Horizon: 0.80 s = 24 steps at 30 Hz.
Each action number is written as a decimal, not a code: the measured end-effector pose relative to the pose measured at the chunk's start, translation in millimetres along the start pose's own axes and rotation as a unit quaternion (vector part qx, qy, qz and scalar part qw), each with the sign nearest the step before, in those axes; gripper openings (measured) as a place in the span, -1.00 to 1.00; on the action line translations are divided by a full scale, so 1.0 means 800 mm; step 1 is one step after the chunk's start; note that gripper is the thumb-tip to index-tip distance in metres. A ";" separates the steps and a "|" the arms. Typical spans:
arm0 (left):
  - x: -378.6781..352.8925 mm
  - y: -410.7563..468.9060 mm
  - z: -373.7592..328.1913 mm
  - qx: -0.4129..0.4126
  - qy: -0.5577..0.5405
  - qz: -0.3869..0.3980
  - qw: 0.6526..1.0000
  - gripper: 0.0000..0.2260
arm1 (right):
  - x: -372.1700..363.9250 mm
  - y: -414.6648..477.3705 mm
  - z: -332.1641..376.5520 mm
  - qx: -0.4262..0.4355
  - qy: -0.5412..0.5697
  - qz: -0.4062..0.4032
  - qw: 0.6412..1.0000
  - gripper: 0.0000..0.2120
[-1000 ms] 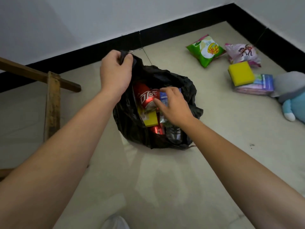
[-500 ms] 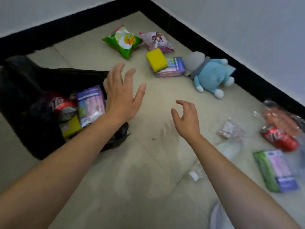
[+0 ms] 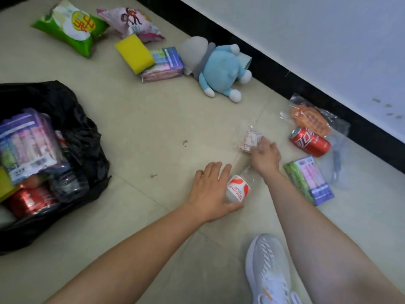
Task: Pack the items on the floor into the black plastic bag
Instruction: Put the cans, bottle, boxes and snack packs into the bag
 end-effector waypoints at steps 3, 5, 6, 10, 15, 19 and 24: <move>0.004 -0.003 0.007 0.045 -0.009 -0.007 0.999 -0.04 | -0.019 0.003 0.026 0.038 -0.041 0.043 0.998 -0.50; 0.017 -0.005 0.021 0.065 -0.009 -0.025 0.998 -0.04 | -0.025 0.006 0.057 0.048 -0.051 0.057 0.996 -0.50; 0.025 -0.006 0.031 0.074 -0.010 -0.035 0.997 -0.07 | -0.027 0.007 0.076 0.055 -0.056 0.065 0.995 -0.50; 0.061 -0.010 0.102 0.152 0.009 -0.105 0.983 -0.30 | -0.038 0.003 0.148 0.137 -0.039 0.108 0.984 -0.57; 0.095 -0.018 0.181 0.263 -0.049 -0.175 0.948 -0.45 | -0.052 0.004 0.174 0.187 -0.079 0.115 0.972 -0.60; 0.082 -0.006 0.142 0.211 -0.083 -0.126 0.966 -0.31 | -0.050 0.011 0.155 0.186 -0.080 0.131 0.970 -0.49; 0.023 0.011 0.059 0.160 -0.073 -0.044 0.983 -0.19 | -0.049 0.016 0.148 0.172 -0.047 0.112 0.978 -0.41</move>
Point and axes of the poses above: each hand's wrist, its own y-axis towards the middle knuckle, its own x-axis out of the back of the hand, z = x × y, the point moved 2 cm from there along y, towards the middle knuckle, and after that the axes turned 3 degrees about -y, right-handed, at the moved point
